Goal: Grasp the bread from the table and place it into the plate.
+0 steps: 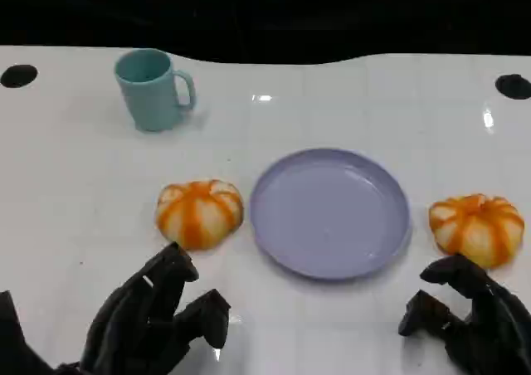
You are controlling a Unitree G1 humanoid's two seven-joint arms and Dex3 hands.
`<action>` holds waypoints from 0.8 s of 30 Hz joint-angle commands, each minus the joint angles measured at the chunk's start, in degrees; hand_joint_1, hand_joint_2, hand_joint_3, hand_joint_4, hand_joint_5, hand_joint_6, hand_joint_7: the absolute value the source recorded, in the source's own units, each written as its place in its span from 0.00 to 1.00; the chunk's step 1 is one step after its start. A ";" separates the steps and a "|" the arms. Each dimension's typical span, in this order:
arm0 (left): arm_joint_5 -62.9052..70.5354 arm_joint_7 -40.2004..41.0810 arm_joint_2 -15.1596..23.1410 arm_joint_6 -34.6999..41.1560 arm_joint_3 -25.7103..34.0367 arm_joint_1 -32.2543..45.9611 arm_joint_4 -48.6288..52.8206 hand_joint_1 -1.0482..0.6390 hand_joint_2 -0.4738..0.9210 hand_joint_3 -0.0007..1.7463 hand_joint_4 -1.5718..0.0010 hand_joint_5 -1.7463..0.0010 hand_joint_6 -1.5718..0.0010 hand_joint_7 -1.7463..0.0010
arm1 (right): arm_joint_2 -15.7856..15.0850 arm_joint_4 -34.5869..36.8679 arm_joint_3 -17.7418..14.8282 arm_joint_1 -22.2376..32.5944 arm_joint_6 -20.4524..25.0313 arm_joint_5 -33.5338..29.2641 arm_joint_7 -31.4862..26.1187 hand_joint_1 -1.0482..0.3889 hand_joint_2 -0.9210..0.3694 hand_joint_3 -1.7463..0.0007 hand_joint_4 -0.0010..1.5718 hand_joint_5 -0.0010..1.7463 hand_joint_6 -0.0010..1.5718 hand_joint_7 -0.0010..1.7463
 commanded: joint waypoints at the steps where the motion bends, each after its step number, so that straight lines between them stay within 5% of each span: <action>1: 0.13 0.59 0.62 0.07 0.32 0.11 -0.23 0.29 1.00 0.13 0.43 0.00 0.57 0.04 | -0.63 0.25 -0.60 -0.13 -0.23 0.23 -0.38 0.37 0.00 0.88 0.43 0.86 0.37 0.68; 20: 0.15 0.37 0.53 -0.16 0.45 -0.20 0.42 0.30 1.00 0.13 0.43 0.00 0.57 0.04 | -0.71 0.28 -0.56 -0.37 -0.16 0.14 -0.80 0.36 0.00 0.89 0.44 0.85 0.38 0.68; 24: 1.36 -0.27 0.60 -2.19 0.59 -2.63 3.80 0.29 1.00 0.13 0.45 0.00 0.61 0.01 | -1.53 5.23 -1.39 -3.78 -0.68 0.42 0.81 0.37 0.00 0.88 0.43 0.85 0.37 0.69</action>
